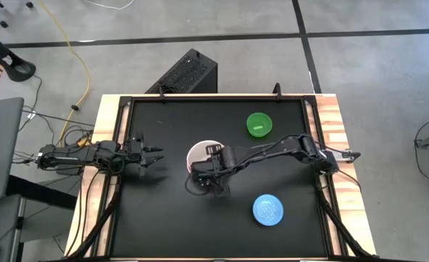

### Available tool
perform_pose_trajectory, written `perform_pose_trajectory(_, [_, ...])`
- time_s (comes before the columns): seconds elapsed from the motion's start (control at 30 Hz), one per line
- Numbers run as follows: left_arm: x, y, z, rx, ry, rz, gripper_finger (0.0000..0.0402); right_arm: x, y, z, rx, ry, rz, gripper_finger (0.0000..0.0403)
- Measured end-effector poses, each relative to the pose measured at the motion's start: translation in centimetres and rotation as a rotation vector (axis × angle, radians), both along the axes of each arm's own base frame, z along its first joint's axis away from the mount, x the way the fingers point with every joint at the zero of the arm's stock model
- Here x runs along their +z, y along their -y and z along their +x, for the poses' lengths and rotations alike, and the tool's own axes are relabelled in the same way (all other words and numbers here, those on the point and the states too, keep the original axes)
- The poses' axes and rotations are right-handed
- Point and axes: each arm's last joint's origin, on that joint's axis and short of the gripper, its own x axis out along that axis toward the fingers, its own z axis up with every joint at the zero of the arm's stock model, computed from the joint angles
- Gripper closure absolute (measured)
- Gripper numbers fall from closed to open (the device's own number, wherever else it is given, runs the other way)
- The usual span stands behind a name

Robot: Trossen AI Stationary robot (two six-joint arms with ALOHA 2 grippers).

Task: Nest bowls inside each other
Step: Stack the grey bowl on the pink bowl

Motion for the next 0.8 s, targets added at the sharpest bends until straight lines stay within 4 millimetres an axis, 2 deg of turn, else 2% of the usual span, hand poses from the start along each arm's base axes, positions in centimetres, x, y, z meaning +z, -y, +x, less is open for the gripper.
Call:
perform_pose_trajectory(0.33, [0.0,0.0,0.0,0.0,0.0,0.0,0.0274,2.4,0.1,-0.5,-0.003,0.016,0.005,0.0232])
perform_pose_trajectory(0.57, [0.0,0.0,0.0,0.0,0.0,0.0,0.0274,3.6,0.0,-1.1,-0.092,0.02,0.034,0.024])
perform_pose_trajectory(0.67, [0.0,0.0,0.0,0.0,0.0,0.0,0.0274,3.6,-0.5,-1.2,-0.139,0.051,-0.015,0.0282])
perform_pose_trajectory(0.8, [0.0,0.0,0.0,0.0,0.0,0.0,0.0274,2.0,-1.8,-0.9,-0.191,0.071,-0.076,0.0379])
